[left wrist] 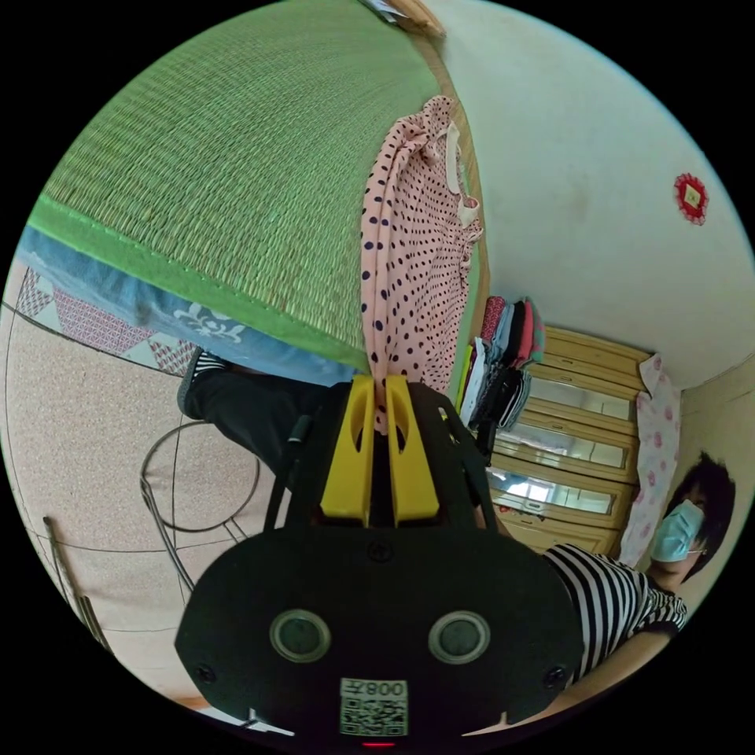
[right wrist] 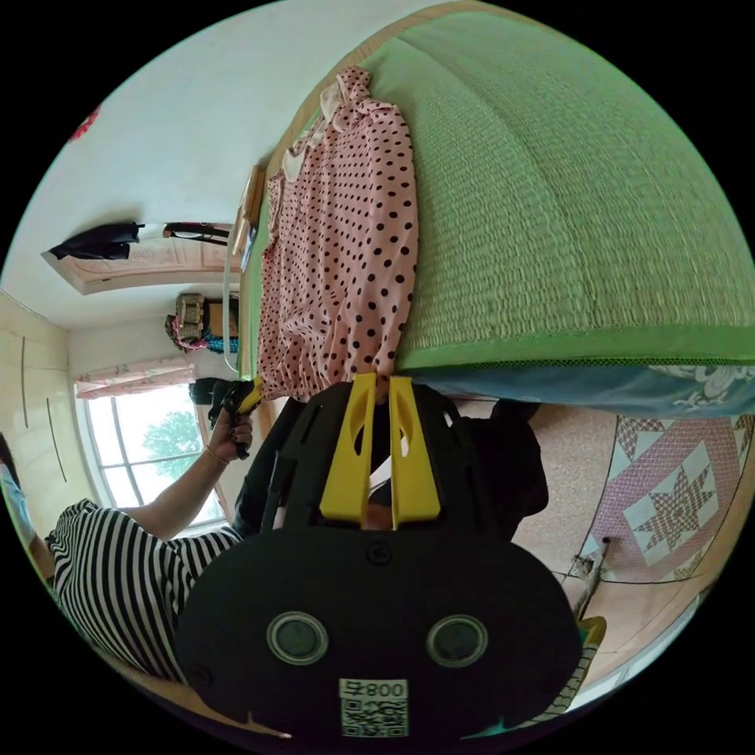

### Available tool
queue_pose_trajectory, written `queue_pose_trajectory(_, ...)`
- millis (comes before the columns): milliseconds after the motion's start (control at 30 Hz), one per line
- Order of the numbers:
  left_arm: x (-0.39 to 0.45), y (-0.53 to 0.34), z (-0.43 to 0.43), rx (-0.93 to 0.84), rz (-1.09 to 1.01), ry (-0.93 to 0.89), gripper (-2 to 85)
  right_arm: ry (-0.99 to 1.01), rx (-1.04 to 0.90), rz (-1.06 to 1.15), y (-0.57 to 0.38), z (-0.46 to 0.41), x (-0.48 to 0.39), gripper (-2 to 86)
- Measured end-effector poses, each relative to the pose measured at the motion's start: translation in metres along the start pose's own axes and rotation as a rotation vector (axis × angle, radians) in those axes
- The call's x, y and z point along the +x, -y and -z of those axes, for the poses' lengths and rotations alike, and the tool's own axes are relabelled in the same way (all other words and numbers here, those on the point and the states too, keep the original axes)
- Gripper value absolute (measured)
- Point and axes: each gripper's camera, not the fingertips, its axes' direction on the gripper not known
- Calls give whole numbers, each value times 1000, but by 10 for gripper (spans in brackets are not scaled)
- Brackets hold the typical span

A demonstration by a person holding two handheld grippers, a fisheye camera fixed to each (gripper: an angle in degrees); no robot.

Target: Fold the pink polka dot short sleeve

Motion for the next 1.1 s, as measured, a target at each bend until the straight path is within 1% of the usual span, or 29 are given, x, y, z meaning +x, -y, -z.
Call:
queue_pose_trajectory(200, -3, -9, 7, -2, -24, -20, 18, 60, 21, 77, -16, 13, -6, 35)
queue_pose_trajectory(367, -13, -15, 7, -5, -5, -17, 17, 78, 31, 38, -21, 17, 13, 65)
queue_pose_trajectory(467, -19, -19, 7, 1, 13, -27, 17, 76, 24, 17, -25, 16, 25, 54)
queue_pose_trajectory(567, -23, -23, 8, -3, 22, -24, 16, 143, 33, 3, -29, 16, 35, 33)
queue_pose_trajectory(667, -24, -26, 11, -5, 19, -23, 16, 131, 8, 3, -31, 14, 38, 16)
queue_pose_trajectory(733, -22, -29, 15, -3, 9, -28, 16, 157, 4, 5, -32, 16, 40, 10)
queue_pose_trajectory(900, -16, -39, 27, 6, -19, -45, 13, 213, 27, 51, -50, 42, 38, 4)
queue_pose_trajectory(1000, -11, -48, 38, 39, -58, -147, 12, 252, 68, 79, -66, 65, 34, 3)
queue_pose_trajectory(1100, -4, -56, 47, 36, -85, -157, 12, 275, 77, 111, -82, 83, 29, 3)
